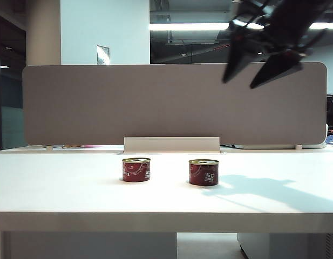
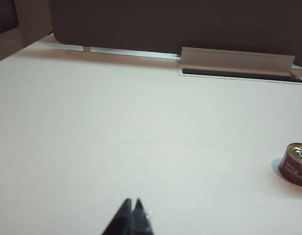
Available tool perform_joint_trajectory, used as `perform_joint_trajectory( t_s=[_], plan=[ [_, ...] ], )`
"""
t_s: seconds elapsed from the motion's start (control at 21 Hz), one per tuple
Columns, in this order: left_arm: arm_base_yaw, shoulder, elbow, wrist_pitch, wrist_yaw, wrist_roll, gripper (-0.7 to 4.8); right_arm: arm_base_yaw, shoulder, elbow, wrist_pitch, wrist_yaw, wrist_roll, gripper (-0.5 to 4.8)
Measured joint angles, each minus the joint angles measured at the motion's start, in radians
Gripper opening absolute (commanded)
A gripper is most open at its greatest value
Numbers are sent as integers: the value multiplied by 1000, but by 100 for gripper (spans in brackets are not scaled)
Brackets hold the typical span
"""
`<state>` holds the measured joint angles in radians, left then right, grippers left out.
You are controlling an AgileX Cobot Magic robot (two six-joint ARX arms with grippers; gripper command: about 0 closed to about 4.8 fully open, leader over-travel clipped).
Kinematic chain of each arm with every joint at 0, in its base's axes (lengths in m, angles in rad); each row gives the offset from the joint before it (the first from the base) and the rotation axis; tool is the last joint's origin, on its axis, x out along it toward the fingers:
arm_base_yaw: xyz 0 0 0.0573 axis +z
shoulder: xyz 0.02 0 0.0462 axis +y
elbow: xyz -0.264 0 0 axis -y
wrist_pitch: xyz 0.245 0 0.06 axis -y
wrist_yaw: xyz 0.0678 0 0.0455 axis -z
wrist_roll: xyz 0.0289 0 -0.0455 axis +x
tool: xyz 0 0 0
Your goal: Stack a can of tomatoes on the right onto the can of tomatoes on the left.
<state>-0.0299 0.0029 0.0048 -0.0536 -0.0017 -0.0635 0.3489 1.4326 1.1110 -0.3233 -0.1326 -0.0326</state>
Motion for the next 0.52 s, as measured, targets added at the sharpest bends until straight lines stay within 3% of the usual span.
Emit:
perform_joint_trajectory(
  t_s=[0.33, 0.43, 0.52],
  plan=[
    [0, 0, 0, -3, -2, 0, -6, 62, 217, 174, -175, 1, -1, 447],
    [0, 0, 0, -3, -1, 0, -6, 75, 274, 211, -217, 1, -1, 479],
    [0, 0, 0, -3, -1, 0, -6, 82, 308, 223, -226, 2, -1, 479]
  ],
)
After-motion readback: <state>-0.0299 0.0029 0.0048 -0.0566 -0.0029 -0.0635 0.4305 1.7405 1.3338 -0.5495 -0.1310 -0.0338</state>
